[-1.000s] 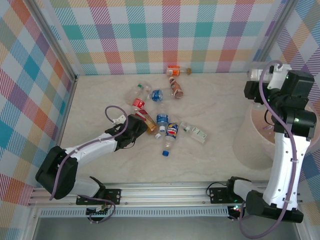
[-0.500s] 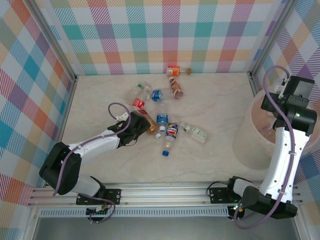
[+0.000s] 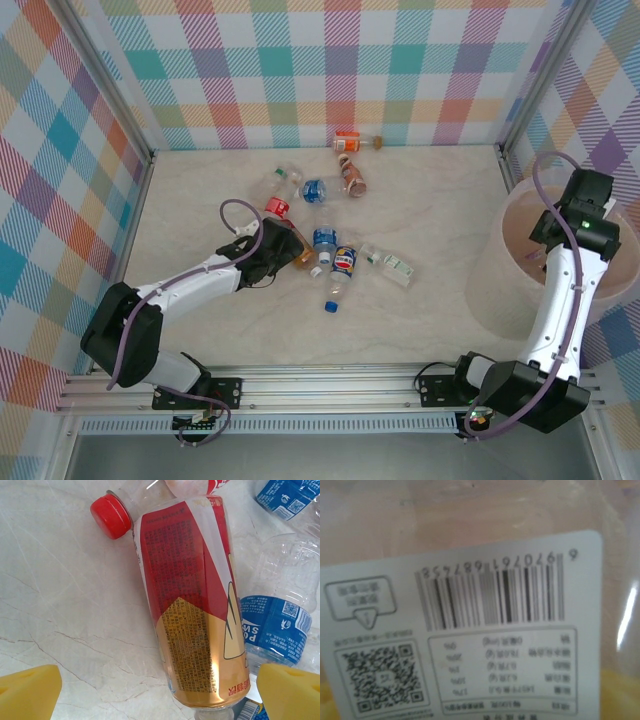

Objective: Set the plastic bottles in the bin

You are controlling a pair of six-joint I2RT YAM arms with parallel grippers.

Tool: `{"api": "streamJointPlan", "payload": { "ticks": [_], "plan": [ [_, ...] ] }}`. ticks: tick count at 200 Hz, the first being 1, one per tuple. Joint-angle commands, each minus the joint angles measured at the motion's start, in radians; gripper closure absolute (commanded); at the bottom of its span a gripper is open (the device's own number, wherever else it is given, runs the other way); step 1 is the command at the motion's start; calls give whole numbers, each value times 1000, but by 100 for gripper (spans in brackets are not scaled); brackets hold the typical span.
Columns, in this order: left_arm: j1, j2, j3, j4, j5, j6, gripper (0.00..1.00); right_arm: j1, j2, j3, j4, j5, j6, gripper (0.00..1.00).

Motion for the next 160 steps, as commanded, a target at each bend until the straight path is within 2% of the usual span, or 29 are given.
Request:
{"api": "streamJointPlan", "payload": {
  "ticks": [1,20,48,106,160],
  "plan": [
    [9,-11,11,-47,3,5,0,-7,-19,-28,63,80,42,0],
    [8,-34,-12,-42,-17,-13,0,-7,-58,-32,102,68,35,0],
    [8,-44,-31,-37,-25,-33,0,-7,-117,-28,149,-72,52,0],
    [9,-40,-43,-24,-21,-41,0,-6,-211,-70,281,-537,75,0],
    [9,-52,-65,-14,-27,-50,0,-3,-262,-113,417,-909,154,0]
  ]
}}
